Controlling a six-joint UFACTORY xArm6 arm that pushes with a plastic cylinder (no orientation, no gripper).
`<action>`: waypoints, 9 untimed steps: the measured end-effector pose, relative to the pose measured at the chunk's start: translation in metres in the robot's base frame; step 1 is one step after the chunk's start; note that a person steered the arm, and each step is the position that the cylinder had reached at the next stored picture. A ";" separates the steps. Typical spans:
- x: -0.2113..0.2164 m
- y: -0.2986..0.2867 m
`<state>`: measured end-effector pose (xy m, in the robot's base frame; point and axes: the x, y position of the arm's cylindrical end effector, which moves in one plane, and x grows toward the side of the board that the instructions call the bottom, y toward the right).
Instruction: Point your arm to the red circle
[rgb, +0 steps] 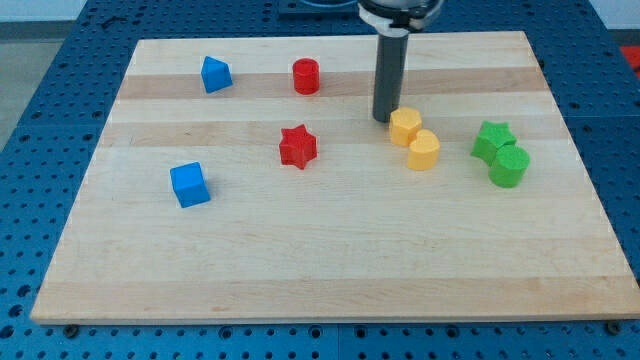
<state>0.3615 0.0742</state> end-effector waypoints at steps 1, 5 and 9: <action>0.003 0.017; -0.045 0.002; -0.137 -0.053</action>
<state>0.2244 0.0209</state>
